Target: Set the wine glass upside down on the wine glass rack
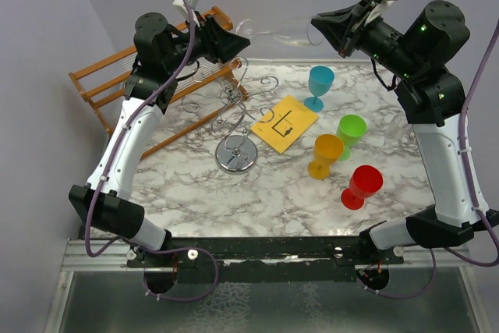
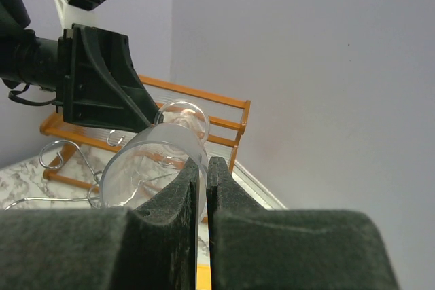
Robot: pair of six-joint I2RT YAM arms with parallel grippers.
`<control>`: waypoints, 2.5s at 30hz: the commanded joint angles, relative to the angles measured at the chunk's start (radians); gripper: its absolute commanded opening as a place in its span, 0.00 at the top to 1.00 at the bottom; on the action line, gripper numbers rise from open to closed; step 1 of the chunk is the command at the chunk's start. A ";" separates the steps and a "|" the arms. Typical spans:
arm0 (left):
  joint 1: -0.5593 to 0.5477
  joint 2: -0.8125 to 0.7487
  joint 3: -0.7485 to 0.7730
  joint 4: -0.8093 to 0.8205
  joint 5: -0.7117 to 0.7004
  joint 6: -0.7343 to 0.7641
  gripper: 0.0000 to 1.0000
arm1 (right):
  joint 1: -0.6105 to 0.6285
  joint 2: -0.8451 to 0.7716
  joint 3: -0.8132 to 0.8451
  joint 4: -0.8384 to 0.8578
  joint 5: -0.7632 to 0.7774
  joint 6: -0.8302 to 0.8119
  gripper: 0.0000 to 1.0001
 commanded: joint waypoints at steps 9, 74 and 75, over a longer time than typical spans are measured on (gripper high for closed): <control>-0.006 0.015 0.007 0.074 0.039 -0.041 0.79 | 0.005 -0.001 0.009 0.046 -0.070 0.038 0.99; 0.213 -0.184 0.062 -0.214 -0.204 0.449 1.00 | 0.005 -0.148 -0.129 -0.003 0.142 -0.182 0.30; 0.215 -0.194 0.078 -0.246 -0.239 0.499 1.00 | 0.005 -0.158 -0.146 -0.006 0.155 -0.199 0.29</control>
